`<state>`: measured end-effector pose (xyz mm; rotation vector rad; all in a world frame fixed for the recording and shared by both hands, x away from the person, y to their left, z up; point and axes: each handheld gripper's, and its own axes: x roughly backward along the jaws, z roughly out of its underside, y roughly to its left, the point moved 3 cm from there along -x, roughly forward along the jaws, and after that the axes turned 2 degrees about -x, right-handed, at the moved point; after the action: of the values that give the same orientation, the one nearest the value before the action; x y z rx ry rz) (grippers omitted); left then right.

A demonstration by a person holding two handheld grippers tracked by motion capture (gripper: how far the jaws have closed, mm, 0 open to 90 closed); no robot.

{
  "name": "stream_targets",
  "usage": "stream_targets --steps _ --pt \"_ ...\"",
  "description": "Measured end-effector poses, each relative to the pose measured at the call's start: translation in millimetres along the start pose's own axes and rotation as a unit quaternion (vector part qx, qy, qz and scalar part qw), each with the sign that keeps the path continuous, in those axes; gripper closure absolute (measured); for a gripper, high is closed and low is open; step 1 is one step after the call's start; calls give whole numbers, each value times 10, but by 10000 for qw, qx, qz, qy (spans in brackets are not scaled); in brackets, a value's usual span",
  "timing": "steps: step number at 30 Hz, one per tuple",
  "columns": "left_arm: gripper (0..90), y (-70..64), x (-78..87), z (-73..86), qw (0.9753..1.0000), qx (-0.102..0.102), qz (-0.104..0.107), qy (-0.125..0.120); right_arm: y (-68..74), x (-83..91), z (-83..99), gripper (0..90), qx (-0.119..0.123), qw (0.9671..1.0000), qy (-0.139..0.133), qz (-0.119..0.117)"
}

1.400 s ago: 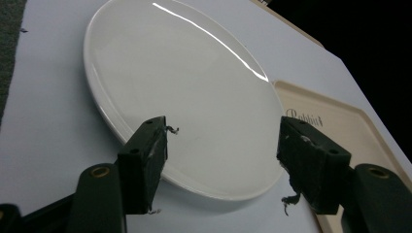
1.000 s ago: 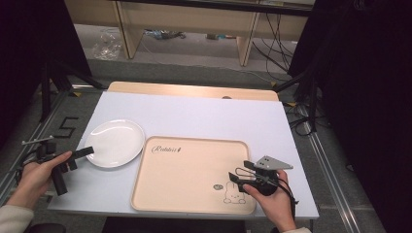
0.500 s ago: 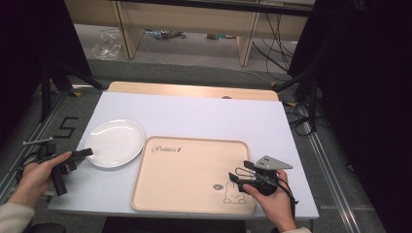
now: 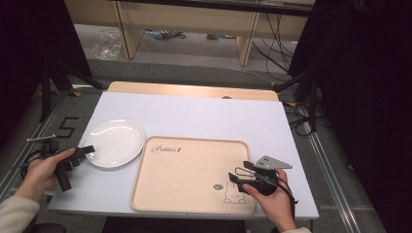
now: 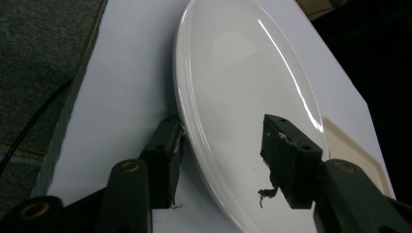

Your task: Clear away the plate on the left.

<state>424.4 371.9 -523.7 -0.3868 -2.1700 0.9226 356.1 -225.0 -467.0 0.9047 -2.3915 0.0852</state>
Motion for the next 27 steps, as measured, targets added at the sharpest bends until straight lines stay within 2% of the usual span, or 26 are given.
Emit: stream_targets --steps 1,2,5,6,8,9,10,11,12,13,15,16,17,18,20,21,23,25,26,27 --pt "511 -1 -4 -7 10000 25 -15 24 12 -22 2 260 -58 9999 -74 -119" --pt "517 -1 0 -14 9999 26 -90 102 -4 -9 -1 260 38 10000 -77 37" --pt "560 2 -18 -25 9999 96 -36 52 16 -17 3 260 -83 9999 -95 -7" --pt "593 12 -10 -35 9995 56 -234 188 18 -18 4 260 -88 9999 -69 -19" --pt "647 16 -16 -37 9994 49 -298 180 20 -20 4 260 -101 9999 -64 -13" --pt "672 27 -17 -41 9991 -50 -382 179 20 -20 3 260 -102 9999 -63 -9" --pt "704 28 -21 -41 9990 -58 -404 188 20 -21 3 260 -102 9999 -60 -8" --pt "726 37 -28 -43 9991 -45 -394 180 17 1 3 259 -101 9999 82 11" --pt "754 52 -26 -43 9989 -72 -397 219 18 2 4 259 -107 9999 98 34" --pt "764 71 -46 -43 9997 -18 -225 89 14 2 3 260 -81 9999 106 42" --pt "778 84 -47 -44 9998 31 -205 63 19 -1 5 259 -111 9999 110 34" --pt "783 75 -37 -35 9995 152 -262 121 15 -8 7 259 -82 9999 79 53" --pt "788 84 -45 -28 9996 222 -138 42 15 -8 8 259 -86 9999 82 52" --pt "793 84 -45 -28 9996 222 -138 42 13 -9 8 259 -85 9999 81 55" --pt "810 124 -36 -21 9990 449 41 -31 11 -9 9 258 -83 9999 84 56" --pt "817 131 -34 -22 9985 511 198 -91 11 -9 9 257 -83 9999 87 55" --pt "840 122 -7 -43 9966 681 403 -241 12 -7 8 257 -84 9999 84 59" --pt "858 107 9 -59 9959 693 480 -325 11 -8 9 256 -80 9999 87 60" --pt "863 88 23 -73 9960 619 540 -362 -2 -8 8 256 -25 9999 106 23" --pt "863 67 39 -81 9970 554 425 -342 -2 -8 8 256 -25 9999 106 23"
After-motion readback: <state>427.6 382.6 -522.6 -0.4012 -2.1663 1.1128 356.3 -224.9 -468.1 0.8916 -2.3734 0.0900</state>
